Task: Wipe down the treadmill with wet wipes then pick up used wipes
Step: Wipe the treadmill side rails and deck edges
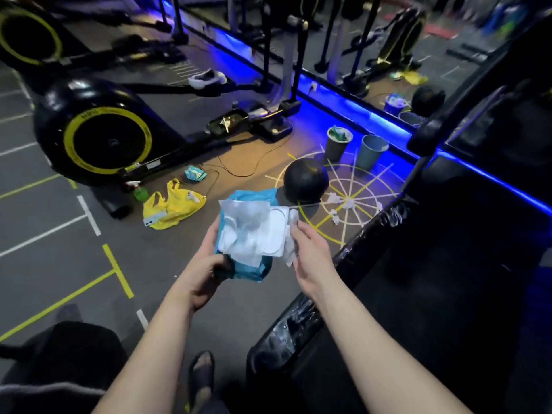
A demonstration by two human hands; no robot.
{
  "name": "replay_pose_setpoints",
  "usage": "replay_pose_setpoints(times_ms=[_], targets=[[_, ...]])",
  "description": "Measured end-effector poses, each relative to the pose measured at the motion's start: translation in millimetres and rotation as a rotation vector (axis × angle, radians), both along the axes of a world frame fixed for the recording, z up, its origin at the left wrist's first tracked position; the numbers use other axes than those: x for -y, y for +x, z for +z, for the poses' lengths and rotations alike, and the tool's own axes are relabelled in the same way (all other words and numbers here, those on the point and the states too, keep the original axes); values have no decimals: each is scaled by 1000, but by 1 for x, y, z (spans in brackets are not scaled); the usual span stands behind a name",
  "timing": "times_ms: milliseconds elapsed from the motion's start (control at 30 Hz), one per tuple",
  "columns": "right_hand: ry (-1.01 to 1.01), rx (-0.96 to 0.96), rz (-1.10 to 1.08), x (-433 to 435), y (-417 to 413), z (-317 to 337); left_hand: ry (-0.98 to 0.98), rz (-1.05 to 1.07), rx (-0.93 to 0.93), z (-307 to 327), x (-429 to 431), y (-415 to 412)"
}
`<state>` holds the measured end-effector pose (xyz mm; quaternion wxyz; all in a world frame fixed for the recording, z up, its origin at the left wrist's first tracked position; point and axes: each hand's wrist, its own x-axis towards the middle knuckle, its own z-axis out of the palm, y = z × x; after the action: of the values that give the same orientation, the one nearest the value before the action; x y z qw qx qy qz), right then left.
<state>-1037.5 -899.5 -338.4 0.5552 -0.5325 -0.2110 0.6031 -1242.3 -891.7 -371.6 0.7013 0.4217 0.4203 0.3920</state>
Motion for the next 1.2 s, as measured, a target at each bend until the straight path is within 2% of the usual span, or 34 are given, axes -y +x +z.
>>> replay_pose_setpoints(times_ms=[67, 233, 367, 567, 767, 933, 1067, 1200], targets=[[-5, 27, -16, -37, -9, -7, -40, -21, 47, -3, -39, -10], [-49, 118, -62, -144, -37, -28, -314, 86, 262, -22, -168, -37], [-88, 148, -124, -226, -71, -33, -352, 26, 170, -29, -270, -64], [-130, 33, -234, -307, -92, -7, -301, -57, 35, -21, -383, -75], [-146, 34, -484, -354, -31, -7, -336, -155, 5, -28, -465, -24], [-166, 79, -633, -381, 44, -23, -409, -314, -44, -37, -531, 55], [-132, 13, -754, -441, 101, -44, -352, -405, -100, -40, -598, 120], [-131, -88, -751, -520, 158, -52, -272, -452, -203, -34, -679, 172]])
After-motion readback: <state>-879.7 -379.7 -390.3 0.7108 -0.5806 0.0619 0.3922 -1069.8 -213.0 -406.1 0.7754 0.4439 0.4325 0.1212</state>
